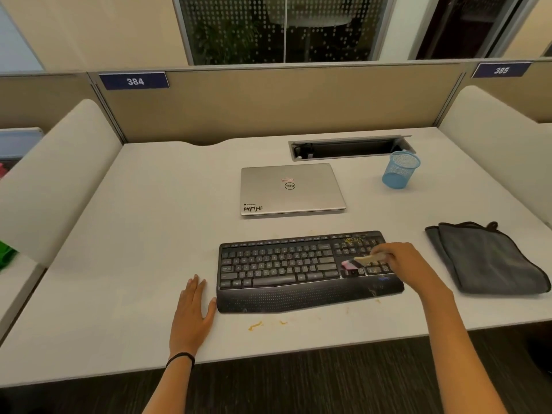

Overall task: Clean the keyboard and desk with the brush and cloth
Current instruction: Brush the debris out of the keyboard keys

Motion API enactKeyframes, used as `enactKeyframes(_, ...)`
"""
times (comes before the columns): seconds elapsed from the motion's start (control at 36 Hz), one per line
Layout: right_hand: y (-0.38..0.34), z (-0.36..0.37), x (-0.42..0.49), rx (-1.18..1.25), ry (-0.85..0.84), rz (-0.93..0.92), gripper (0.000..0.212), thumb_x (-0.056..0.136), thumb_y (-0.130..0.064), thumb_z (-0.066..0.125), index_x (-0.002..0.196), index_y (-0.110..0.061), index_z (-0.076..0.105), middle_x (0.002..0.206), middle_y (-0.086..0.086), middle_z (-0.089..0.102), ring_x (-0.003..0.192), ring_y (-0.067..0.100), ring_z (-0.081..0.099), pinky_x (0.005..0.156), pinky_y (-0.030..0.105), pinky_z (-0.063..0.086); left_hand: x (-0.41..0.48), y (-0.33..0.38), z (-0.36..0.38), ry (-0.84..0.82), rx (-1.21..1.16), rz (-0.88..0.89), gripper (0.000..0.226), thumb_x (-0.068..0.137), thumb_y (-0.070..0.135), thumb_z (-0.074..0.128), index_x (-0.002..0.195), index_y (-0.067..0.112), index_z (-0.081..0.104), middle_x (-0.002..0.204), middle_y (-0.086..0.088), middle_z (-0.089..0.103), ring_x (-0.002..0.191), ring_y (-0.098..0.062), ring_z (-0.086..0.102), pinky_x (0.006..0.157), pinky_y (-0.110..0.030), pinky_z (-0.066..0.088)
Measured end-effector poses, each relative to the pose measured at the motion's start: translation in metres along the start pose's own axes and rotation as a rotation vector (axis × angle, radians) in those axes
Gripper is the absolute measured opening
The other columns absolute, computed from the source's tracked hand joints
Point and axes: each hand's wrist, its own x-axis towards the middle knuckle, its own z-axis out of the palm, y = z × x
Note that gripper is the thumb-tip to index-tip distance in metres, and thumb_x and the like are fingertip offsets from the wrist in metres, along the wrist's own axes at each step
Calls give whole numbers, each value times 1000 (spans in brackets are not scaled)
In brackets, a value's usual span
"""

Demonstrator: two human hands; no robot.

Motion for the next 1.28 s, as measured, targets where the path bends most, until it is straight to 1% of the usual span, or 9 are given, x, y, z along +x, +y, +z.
enactKeyframes(0.08, 4, -5, 4, -25, 54, 23, 36, 87, 11, 44, 105, -8, 68, 103, 19, 67, 84, 31, 62, 74, 35, 49, 1, 0, 0, -3, 6, -1, 64, 96, 34, 47, 149, 15, 18, 155, 6, 5, 141, -4, 0, 116, -26, 0)
enactKeyframes(0.28, -15, 2, 3, -73, -6, -115, 35, 87, 8, 49, 114, -8, 65, 117, 12, 63, 104, 26, 60, 85, 21, 39, 0, -1, 1, -5, 7, 0, 64, 96, 34, 48, 149, 14, 20, 155, 5, 6, 141, -5, 1, 116, -27, 1)
enactKeyframes(0.36, -10, 0, 6, -114, -38, -72, 38, 86, 10, 48, 115, -9, 64, 117, 14, 63, 101, 27, 60, 80, 19, 38, 0, -1, 0, -10, 13, 10, 64, 95, 34, 48, 149, 14, 20, 156, 3, 8, 141, -5, 1, 116, -27, 0)
enactKeyframes(0.5, -3, -19, 9, -157, -36, 42, 31, 85, 9, 52, 109, -5, 66, 111, 18, 65, 95, 31, 62, 80, 28, 46, 0, -1, 0, -9, 10, 13, 64, 95, 34, 48, 149, 15, 20, 155, 5, 6, 140, -5, 0, 116, -27, 0)
enactKeyframes(0.61, -1, -15, 4, -150, -33, 43, 31, 87, 9, 49, 108, -6, 66, 110, 16, 65, 91, 30, 62, 72, 23, 40, 0, 0, 0, -10, 8, 14, 64, 95, 34, 48, 149, 14, 20, 156, 2, 8, 140, -5, 1, 116, -28, 0)
enactKeyframes(0.78, -1, -16, -12, -193, -137, 125, 33, 88, 5, 51, 116, -9, 63, 119, 15, 61, 101, 28, 60, 80, 24, 43, 0, 1, -2, 1, -6, 30, 62, 95, 30, 49, 148, 12, 23, 157, -1, 12, 142, -8, 3, 117, -30, 2)
enactKeyframes(1.03, 9, -6, -41, -119, -101, 140, 35, 90, 4, 48, 120, -10, 60, 120, 16, 61, 104, 28, 58, 87, 27, 43, 0, 1, -2, 2, 6, 28, 62, 95, 30, 50, 149, 13, 23, 157, -2, 12, 143, -10, 5, 117, -31, 3)
enactKeyframes(1.11, 14, -9, -48, -103, -49, 134, 36, 90, 7, 46, 119, -8, 61, 117, 16, 63, 101, 28, 59, 81, 24, 41, -1, 1, -2, 0, 8, 25, 62, 95, 30, 50, 149, 13, 23, 157, -2, 12, 143, -11, 6, 117, -31, 3)
enactKeyframes(1.28, 25, 7, -65, -76, 211, 192, 36, 90, 2, 50, 125, -5, 55, 117, 18, 63, 105, 30, 60, 93, 34, 45, 0, 0, 0, 2, 14, 29, 63, 95, 30, 50, 148, 12, 23, 157, -2, 12, 143, -11, 6, 117, -32, 4)
